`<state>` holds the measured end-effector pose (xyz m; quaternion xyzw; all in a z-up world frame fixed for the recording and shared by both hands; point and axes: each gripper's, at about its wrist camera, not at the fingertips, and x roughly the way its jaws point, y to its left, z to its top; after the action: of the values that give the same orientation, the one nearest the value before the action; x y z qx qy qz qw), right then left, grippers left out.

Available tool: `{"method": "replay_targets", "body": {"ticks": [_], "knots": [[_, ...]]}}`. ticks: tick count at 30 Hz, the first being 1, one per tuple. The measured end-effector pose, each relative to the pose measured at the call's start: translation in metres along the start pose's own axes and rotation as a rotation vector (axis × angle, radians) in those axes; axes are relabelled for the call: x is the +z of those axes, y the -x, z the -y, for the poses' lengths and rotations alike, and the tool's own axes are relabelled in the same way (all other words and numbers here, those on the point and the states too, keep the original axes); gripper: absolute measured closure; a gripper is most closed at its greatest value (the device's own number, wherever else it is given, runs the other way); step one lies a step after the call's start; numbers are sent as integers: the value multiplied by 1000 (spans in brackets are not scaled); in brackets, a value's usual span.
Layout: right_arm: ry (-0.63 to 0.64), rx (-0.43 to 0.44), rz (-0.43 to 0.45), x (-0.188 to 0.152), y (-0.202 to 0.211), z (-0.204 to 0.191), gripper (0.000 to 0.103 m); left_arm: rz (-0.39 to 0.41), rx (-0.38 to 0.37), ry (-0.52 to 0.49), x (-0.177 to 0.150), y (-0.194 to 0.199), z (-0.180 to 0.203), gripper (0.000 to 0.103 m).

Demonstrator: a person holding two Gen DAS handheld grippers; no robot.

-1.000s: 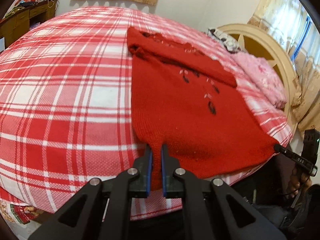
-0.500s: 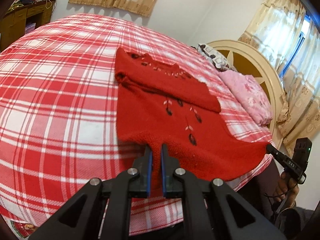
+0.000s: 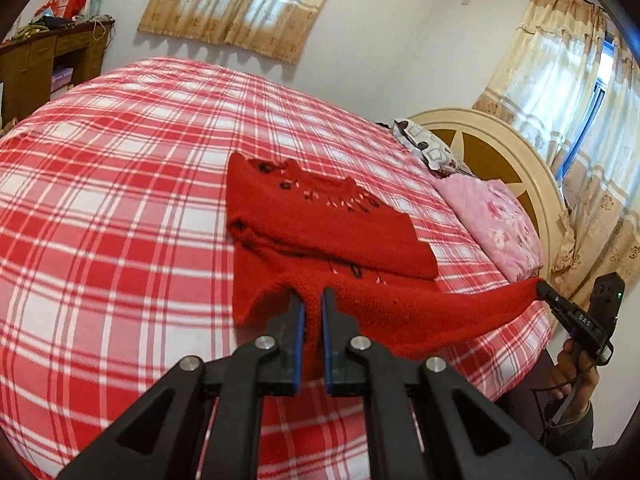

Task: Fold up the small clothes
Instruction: 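Lift the hem with both grippers and carry it over the collar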

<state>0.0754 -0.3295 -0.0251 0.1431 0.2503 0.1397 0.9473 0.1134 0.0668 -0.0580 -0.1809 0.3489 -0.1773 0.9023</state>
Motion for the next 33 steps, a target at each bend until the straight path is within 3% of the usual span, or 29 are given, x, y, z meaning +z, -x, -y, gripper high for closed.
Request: {"method": "replay_targets", "body": {"ticks": [10,19,33], "knots": [[23,-10,50,43,-23,-5,96,50,3,-15,42,-11,3,95],[40,-41,44,68,-60,-2,96,59,4,17,75,-36,-6,95],[5,-104,-47,97,-156,31,96,31,41,41,127,-109,-23,95]]}}
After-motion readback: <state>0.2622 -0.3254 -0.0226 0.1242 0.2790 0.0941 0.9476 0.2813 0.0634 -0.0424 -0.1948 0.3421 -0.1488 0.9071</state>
